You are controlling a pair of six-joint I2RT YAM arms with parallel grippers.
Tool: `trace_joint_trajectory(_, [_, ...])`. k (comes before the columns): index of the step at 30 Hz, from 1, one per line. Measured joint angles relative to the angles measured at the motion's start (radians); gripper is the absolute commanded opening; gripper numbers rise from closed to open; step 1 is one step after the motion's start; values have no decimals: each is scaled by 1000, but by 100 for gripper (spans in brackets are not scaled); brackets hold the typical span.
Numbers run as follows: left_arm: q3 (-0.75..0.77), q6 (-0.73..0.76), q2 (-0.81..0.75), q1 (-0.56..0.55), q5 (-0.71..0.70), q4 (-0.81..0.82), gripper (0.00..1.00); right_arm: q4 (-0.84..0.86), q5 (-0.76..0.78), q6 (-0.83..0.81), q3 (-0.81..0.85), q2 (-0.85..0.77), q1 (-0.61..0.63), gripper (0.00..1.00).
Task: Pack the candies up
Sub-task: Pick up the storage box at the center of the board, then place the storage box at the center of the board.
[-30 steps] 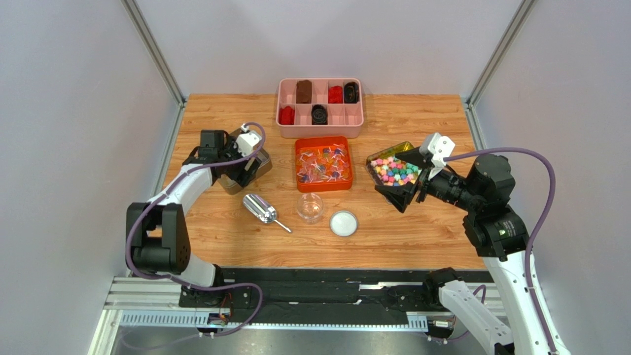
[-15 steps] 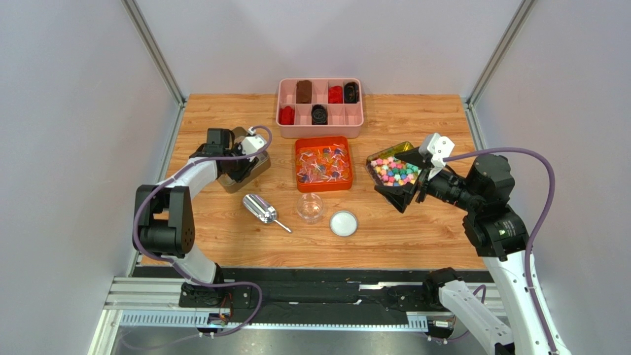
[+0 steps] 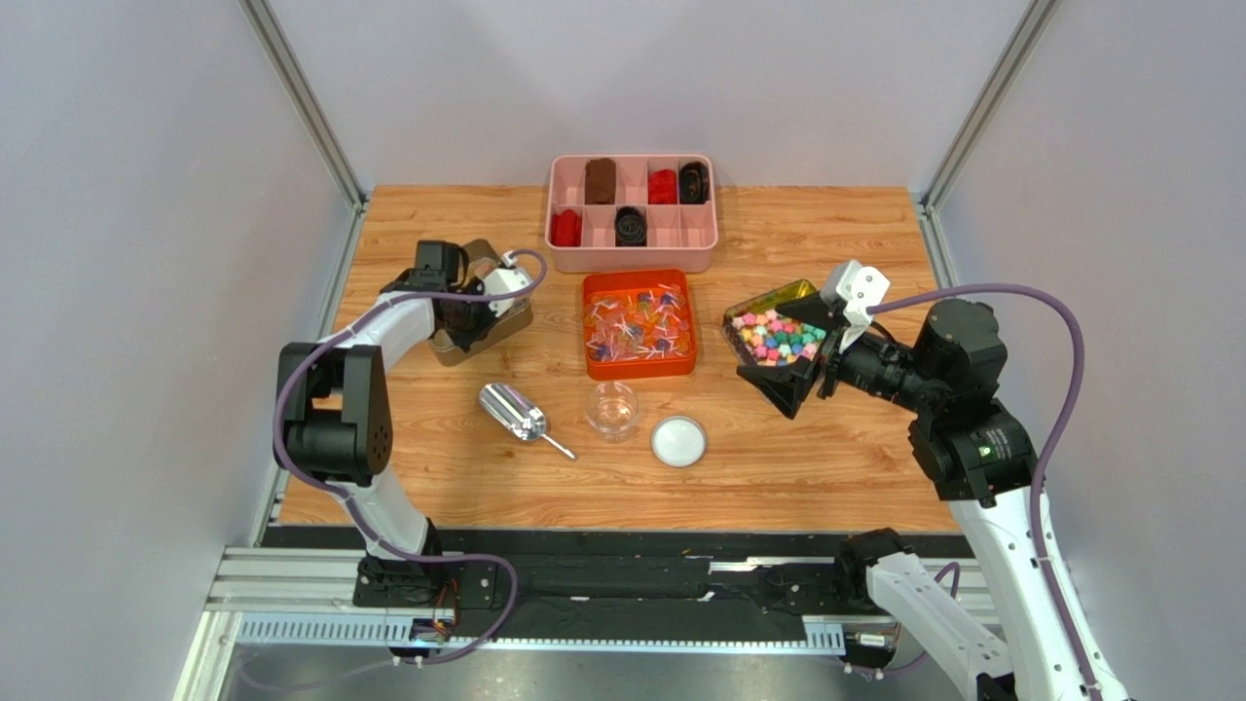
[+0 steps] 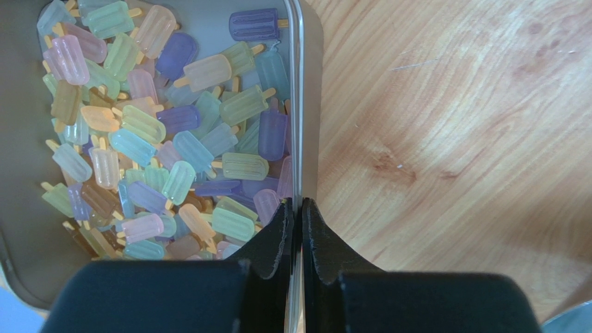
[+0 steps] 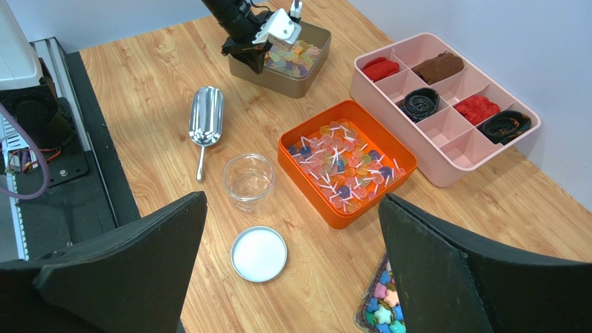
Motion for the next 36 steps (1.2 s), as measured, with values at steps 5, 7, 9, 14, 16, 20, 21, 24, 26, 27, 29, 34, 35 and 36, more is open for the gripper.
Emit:
trace_joint_trajectory(5, [64,68,51,-1,-29,-23,0,0,5,0,-5,6,0,100])
trace_joint_trajectory(7, [100,100,82,-1,-52,-21,0,0,8,0,-5,7,0,100])
trace_joint_trajectory(9, [137,136,116,-2,-82,-15,0,0,11,0,-5,7,0,100])
trace_joint_trajectory(14, [191,224,183,-2,-171,49,0,0,16,-1,-6,13,0,100])
trace_joint_trajectory(16, [209,255,209,-1,-202,78,0,0,18,-1,-7,19,0,100])
trace_joint_trajectory(20, [259,298,256,0,-233,96,2,2,25,-1,-7,30,2,100])
trace_joint_trajectory(21, [277,309,270,0,-238,98,4,4,27,-1,-8,33,2,100])
trace_joint_trajectory(24, [312,330,298,0,-249,100,6,9,34,-2,-13,40,3,100])
trace_joint_trajectory(26, [322,342,306,0,-253,101,8,12,37,-3,-17,46,3,100])
trace_joint_trajectory(27, [326,348,309,0,-253,100,12,13,39,-3,-18,50,3,100])
trace_joint_trajectory(29, [334,358,315,0,-254,99,13,14,42,-4,-18,54,5,100])
trace_joint_trajectory(34, [377,375,340,0,-264,87,17,15,45,-4,-18,58,6,100])
trace_joint_trajectory(35, [381,377,343,0,-264,87,17,15,45,-4,-18,58,6,100])
trace_joint_trajectory(36, [384,379,345,0,-264,87,17,15,45,-4,-18,58,6,100])
